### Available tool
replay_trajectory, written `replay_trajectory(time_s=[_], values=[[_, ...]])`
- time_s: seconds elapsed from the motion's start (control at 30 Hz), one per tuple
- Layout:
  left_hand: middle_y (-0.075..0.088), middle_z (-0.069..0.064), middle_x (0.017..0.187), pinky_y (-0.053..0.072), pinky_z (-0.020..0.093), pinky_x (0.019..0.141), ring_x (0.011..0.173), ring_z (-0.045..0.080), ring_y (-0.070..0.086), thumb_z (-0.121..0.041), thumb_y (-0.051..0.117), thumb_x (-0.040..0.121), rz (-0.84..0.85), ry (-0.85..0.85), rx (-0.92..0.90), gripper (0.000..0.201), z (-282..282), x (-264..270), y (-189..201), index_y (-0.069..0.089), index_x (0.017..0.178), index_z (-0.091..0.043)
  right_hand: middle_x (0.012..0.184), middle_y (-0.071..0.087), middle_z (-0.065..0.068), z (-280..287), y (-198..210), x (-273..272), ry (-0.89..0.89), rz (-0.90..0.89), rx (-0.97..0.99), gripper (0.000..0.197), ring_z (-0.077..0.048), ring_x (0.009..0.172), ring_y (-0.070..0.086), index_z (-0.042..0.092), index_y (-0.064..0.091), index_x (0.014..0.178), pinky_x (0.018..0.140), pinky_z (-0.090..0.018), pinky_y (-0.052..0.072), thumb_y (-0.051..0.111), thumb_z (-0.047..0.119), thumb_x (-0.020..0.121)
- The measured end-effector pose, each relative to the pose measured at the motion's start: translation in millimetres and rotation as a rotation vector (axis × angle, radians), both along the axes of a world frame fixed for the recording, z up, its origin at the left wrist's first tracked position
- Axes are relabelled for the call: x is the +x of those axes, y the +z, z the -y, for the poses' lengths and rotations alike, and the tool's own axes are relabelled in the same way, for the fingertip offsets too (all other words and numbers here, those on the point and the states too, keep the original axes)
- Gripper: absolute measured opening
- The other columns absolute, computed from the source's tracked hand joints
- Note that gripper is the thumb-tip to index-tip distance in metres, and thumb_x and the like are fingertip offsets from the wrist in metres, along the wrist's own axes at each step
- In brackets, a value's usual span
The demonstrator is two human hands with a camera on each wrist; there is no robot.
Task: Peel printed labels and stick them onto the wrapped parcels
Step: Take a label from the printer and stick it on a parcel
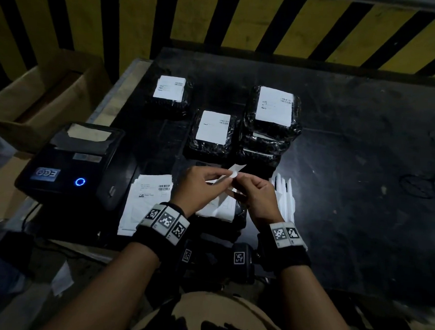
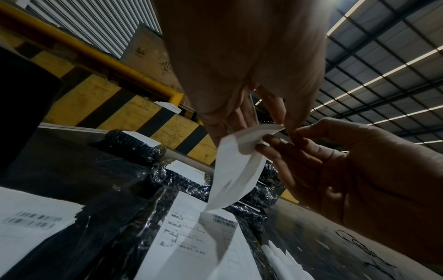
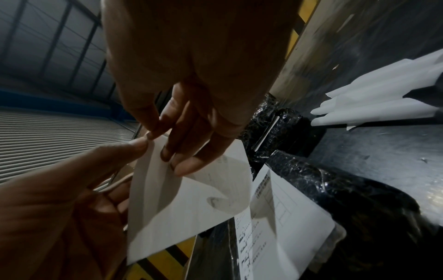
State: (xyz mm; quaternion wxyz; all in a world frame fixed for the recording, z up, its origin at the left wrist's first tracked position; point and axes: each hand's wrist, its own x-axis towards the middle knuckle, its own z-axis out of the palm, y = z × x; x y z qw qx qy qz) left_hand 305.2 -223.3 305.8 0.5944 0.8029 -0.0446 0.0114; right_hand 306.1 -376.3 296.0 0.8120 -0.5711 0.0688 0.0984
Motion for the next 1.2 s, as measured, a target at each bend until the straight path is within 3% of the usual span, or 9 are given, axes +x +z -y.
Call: replay_trajectory(time_s=[0.1, 0.23, 0.47, 0.63, 0.83, 0.97, 1.1, 1.2], values=[[0.074, -0.009, 0.102, 0.055, 0.036, 0.092, 0.102, 0.003, 0.067, -0.024, 0.072, 0.083, -0.019, -0.007, 0.010, 0.019, 1.0, -0.8, -2.7, 0.075, 0.101, -0.028, 0.097, 0.071, -0.022, 2.8, -2.9, -1.4, 0.000, -0.011, -0.005, 0.018, -0.029, 0.094, 0.069, -0.006, 0.069, 0.097, 0.089, -0.044, 0.056, 0.056, 0.006, 0.094], [0.074, -0.010, 0.102, 0.055, 0.035, 0.093, 0.101, 0.001, 0.066, -0.025, 0.072, 0.083, -0.030, -0.007, 0.047, 0.019, 3.0, -1.8, -2.8, 0.075, 0.102, -0.025, 0.089, 0.073, -0.016, 6.0, -3.4, -4.4, 0.004, -0.008, -0.013, 0.017, -0.023, 0.087, 0.071, -0.003, 0.070, 0.093, 0.086, -0.042, 0.057, 0.056, 0.006, 0.094], [0.074, -0.009, 0.099, 0.056, 0.035, 0.090, 0.098, 0.001, 0.067, -0.024, 0.072, 0.082, -0.021, -0.013, 0.074, 0.019, 5.7, -4.8, -1.7, 0.075, 0.101, -0.024, 0.093, 0.072, -0.009, 11.7, -2.6, -9.1, 0.049, 0.008, -0.066, 0.016, -0.013, 0.089, 0.070, 0.002, 0.069, 0.097, 0.075, -0.029, 0.059, 0.055, 0.010, 0.096], [0.074, -0.010, 0.093, 0.057, 0.030, 0.087, 0.091, -0.001, 0.068, -0.031, 0.073, 0.081, -0.017, -0.003, 0.103, 0.017, 8.5, -7.7, 5.9, 0.076, 0.096, -0.023, 0.089, 0.072, -0.003, 12.1, -2.9, -7.8, 0.063, 0.016, -0.109, 0.013, -0.009, 0.087, 0.069, 0.009, 0.069, 0.093, 0.078, -0.030, 0.057, 0.056, 0.010, 0.095], [0.074, -0.008, 0.081, 0.057, 0.026, 0.081, 0.082, 0.001, 0.069, -0.028, 0.072, 0.082, -0.020, 0.042, 0.111, 0.012, 9.9, -6.2, 11.0, 0.077, 0.087, -0.017, 0.093, 0.068, -0.014, 9.8, -7.2, -6.4, 0.093, 0.076, -0.197, 0.015, -0.016, 0.089, 0.065, 0.004, 0.068, 0.097, 0.072, -0.025, 0.057, 0.056, 0.011, 0.096], [0.074, -0.006, 0.083, 0.051, 0.015, 0.074, 0.077, -0.001, 0.066, -0.023, 0.069, 0.085, -0.020, 0.090, 0.153, 0.009, 9.6, -5.4, 10.7, 0.075, 0.086, -0.017, 0.082, 0.068, -0.003, 6.9, -8.2, -6.6, 0.085, 0.069, -0.177, 0.015, -0.006, 0.076, 0.066, 0.009, 0.067, 0.088, 0.069, -0.024, 0.056, 0.055, 0.009, 0.096], [0.072, -0.009, 0.079, 0.055, 0.025, 0.076, 0.078, 0.006, 0.068, -0.022, 0.065, 0.086, -0.026, 0.133, 0.152, 0.012, 5.5, -3.2, 8.9, 0.071, 0.077, -0.025, 0.080, 0.065, -0.003, 5.4, -9.3, -6.8, 0.030, -0.002, -0.131, 0.017, -0.009, 0.071, 0.064, 0.009, 0.063, 0.084, 0.066, -0.024, 0.055, 0.052, 0.010, 0.097], [0.072, -0.007, 0.076, 0.055, 0.027, 0.075, 0.076, 0.009, 0.068, -0.019, 0.062, 0.088, -0.034, 0.150, 0.113, 0.014, 2.2, -1.7, 10.9, 0.072, 0.077, -0.020, 0.074, 0.066, 0.000, 4.2, -13.5, -5.8, -0.044, -0.057, -0.091, 0.020, -0.014, 0.071, 0.064, 0.009, 0.063, 0.081, 0.066, -0.025, 0.055, 0.051, 0.009, 0.098]])
